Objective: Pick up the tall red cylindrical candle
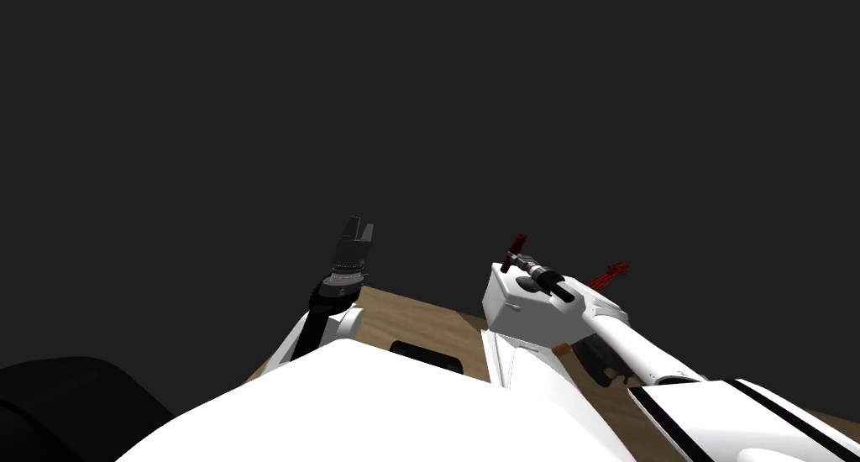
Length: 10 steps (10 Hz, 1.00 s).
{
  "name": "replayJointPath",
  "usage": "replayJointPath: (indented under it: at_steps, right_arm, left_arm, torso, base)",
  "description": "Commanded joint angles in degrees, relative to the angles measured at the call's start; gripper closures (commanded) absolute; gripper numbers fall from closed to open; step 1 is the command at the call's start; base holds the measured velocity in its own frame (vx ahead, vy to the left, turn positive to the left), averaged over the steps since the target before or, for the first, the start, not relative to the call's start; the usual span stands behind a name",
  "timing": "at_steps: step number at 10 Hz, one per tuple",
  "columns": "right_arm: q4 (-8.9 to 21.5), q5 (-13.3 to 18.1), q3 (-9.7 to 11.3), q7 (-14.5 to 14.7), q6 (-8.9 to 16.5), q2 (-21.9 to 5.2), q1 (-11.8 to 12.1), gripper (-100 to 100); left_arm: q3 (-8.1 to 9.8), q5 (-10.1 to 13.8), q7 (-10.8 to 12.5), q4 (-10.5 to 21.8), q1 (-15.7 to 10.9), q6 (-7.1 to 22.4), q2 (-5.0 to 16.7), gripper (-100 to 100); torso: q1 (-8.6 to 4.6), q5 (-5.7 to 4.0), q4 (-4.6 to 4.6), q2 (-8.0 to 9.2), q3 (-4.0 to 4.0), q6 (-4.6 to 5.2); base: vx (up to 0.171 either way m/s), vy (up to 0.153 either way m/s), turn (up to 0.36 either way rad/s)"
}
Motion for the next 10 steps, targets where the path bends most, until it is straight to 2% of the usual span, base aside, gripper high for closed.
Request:
replayJointPath:
  at_steps: [1, 2, 3, 5, 6, 7, 8, 10]
  right_arm:
    - [-2.9, 0.3, -0.5, 0.2, 0.0, 0.4, 2.9, 100]
    - [-4.0, 0.3, -0.5, 0.2, 0.0, 0.4, 4.1, 100]
    - [-6.3, 1.9, -3.6, 0.2, 1.3, 1.2, 5.7, 100]
    - [-9.3, 1.9, -3.7, 0.2, 1.3, 1.2, 8.9, 100]
    - [-12.1, 1.9, -3.7, 0.2, 1.3, 1.2, 11.2, 100]
    - [-12.8, 1.9, -3.7, 0.2, 1.3, 1.2, 12.3, 100]
    - [-16.6, 3.5, -6.8, 0.2, 2.6, 2.0, 14.2, 100]
    - [-19.9, 3.5, -6.8, 0.2, 2.6, 2.0, 17.6, 100]
  left_arm:
    - [0.0, 0.0, 0.0, 0.0, 0.0, 0.0, 0.0, 0]
    - [0.0, 0.0, 0.0, 0.0, 0.0, 0.0, 0.0, 0]
    - [0.0, 0.0, 0.0, 0.0, 0.0, 0.0, 0.0, 0]
    - [0.0, 0.0, 0.0, 0.0, 0.0, 0.0, 0.0, 0]
    - [0.0, 0.0, 0.0, 0.0, 0.0, 0.0, 0.0, 0]
    - [0.0, 0.0, 0.0, 0.0, 0.0, 0.0, 0.0, 0]
    - [-0.01, 0.0, 0.0, 0.0, 0.0, 0.0, 0.0, 0]
    - [0.0, 0.0, 0.0, 0.0, 0.0, 0.0, 0.0, 0]
  torso:
    - [0.0, 0.0, 0.0, 0.0, 0.0, 0.0]
    - [0.04, -0.12, -0.15, 0.03, -0.07, -0.16]
    - [0.07, -0.32, -0.39, 0.12, -0.15, -0.19]
    - [-0.04, -0.45, -0.6, -0.39, -0.5, -0.24]
    - [-0.08, -0.63, -0.79, -0.29, -0.56, -0.27]
    - [-0.05, -0.85, -1.03, -0.14, -0.6, -0.34]
    - [0.05, -1.05, -1.26, -0.04, -0.67, -0.39]
    - [-0.1, -1.13, -1.39, -0.54, -0.96, -0.4]
  base:
    - [0.085, -0.027, -0.022]
    - [0.029, -0.02, 0.019]
    - [0.126, -0.033, -0.061]
    - [0.105, -0.022, -0.028]
    - [0.011, -0.02, 0.004]
    - [-0.01, -0.007, 0.002]
    - [0.072, -0.02, -0.068]
    - [0.105, -0.031, -0.03]
